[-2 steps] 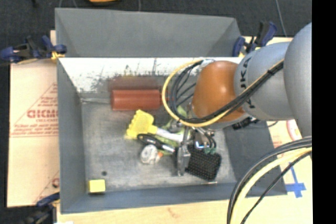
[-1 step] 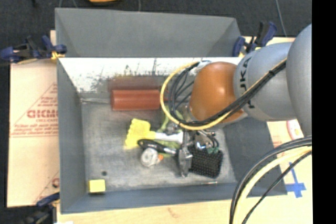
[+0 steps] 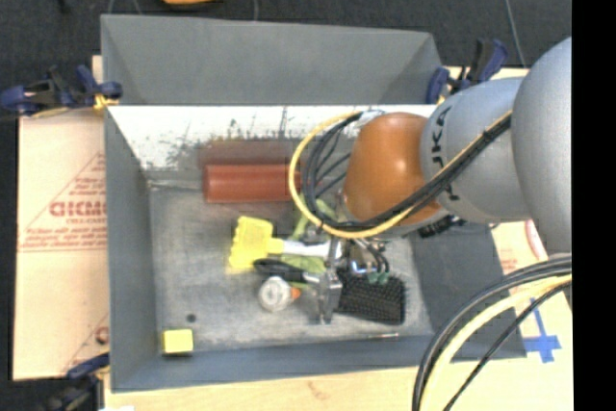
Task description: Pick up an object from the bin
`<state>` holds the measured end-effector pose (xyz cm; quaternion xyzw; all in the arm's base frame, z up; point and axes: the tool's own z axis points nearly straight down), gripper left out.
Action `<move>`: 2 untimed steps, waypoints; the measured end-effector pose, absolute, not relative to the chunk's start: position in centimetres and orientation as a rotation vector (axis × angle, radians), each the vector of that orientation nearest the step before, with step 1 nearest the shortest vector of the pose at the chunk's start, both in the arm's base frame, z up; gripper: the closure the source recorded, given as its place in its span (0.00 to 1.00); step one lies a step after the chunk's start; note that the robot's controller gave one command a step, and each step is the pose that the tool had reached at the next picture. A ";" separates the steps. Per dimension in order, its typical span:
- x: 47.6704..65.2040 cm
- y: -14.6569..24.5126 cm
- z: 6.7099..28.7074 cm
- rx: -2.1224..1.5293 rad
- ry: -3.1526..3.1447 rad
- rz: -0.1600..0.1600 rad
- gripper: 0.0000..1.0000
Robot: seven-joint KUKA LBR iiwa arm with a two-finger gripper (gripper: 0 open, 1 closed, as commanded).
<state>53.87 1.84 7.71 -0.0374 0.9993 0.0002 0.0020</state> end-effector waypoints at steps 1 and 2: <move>54.6 1.6 8.0 -0.382 3.114 -0.001 0.00; 55.8 3.4 7.9 -0.373 3.115 0.000 0.00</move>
Offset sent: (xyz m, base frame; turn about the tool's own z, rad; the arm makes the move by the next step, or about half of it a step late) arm 0.0273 0.0346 0.0009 -0.1010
